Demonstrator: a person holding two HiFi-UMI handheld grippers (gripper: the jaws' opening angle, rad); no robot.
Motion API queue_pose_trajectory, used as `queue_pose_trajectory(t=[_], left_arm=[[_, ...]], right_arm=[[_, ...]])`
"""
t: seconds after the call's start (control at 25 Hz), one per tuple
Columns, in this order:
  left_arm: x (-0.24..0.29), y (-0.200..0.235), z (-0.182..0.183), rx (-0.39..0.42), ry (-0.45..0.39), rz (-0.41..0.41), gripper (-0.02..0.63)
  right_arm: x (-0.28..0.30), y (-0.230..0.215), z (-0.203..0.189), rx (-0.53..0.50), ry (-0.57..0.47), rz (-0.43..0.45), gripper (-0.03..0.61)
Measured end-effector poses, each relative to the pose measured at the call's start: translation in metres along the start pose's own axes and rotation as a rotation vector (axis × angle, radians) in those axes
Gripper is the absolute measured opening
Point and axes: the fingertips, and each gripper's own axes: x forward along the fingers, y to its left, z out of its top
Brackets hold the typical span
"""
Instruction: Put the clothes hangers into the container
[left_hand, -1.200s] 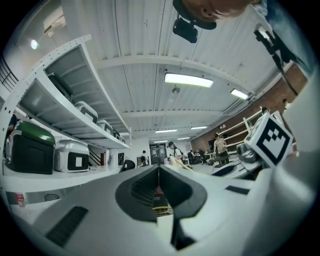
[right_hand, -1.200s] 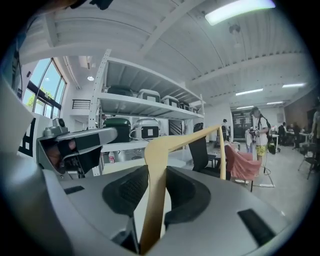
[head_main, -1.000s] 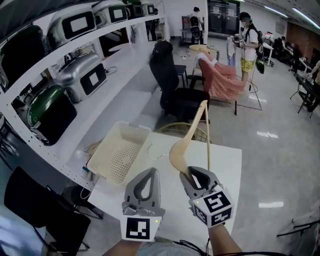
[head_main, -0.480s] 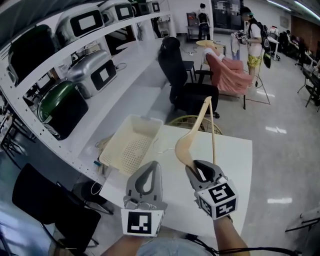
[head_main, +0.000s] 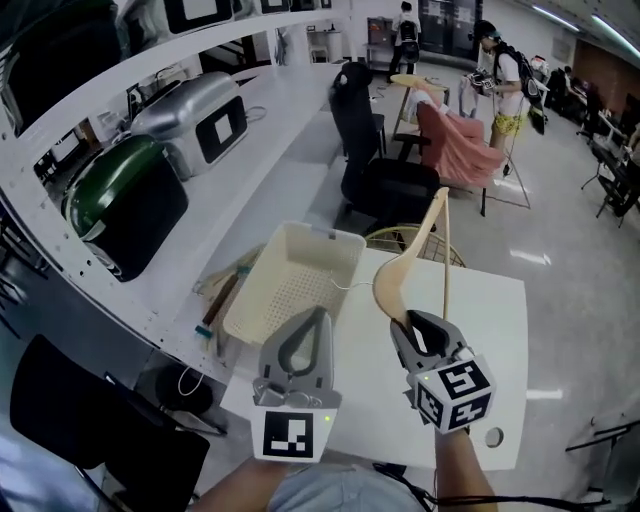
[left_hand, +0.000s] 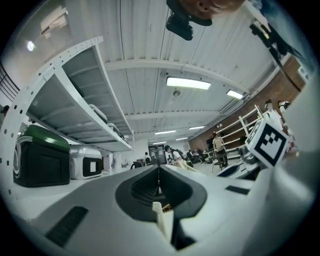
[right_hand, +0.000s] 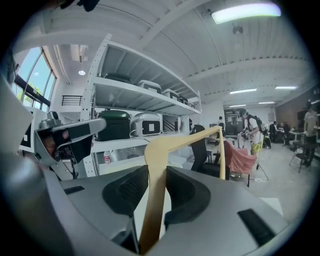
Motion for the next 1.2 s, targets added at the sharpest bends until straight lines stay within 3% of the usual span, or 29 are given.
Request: queue_pose_trajectory(t=[0.24,0.56,0.72,1.2], left_arm=[[0.008,0.069,-0.012,-0.036,-0.026,-0.077,0.012],[0.014,0.086,-0.014,-0.038,-0.026,-0.183,0.012],[0.016,0.085,-0.016,-0.063,-0.021,-0.172,0.014],[0.011,0.076,-0.027,-0.028,0.039,-0.143,0.012]], right_arm=[[0.039,0.031,0.021,0.006,-0.016,-0.112,0.120],[0.055,0.050,0.029,0.033,-0.011,-0.182,0.120],[0.050,0.048,0.024,0.045,-0.001,-0.189,0.119],[0.045,0.042,0.002,0.089,0.033,-0.165,0.118]])
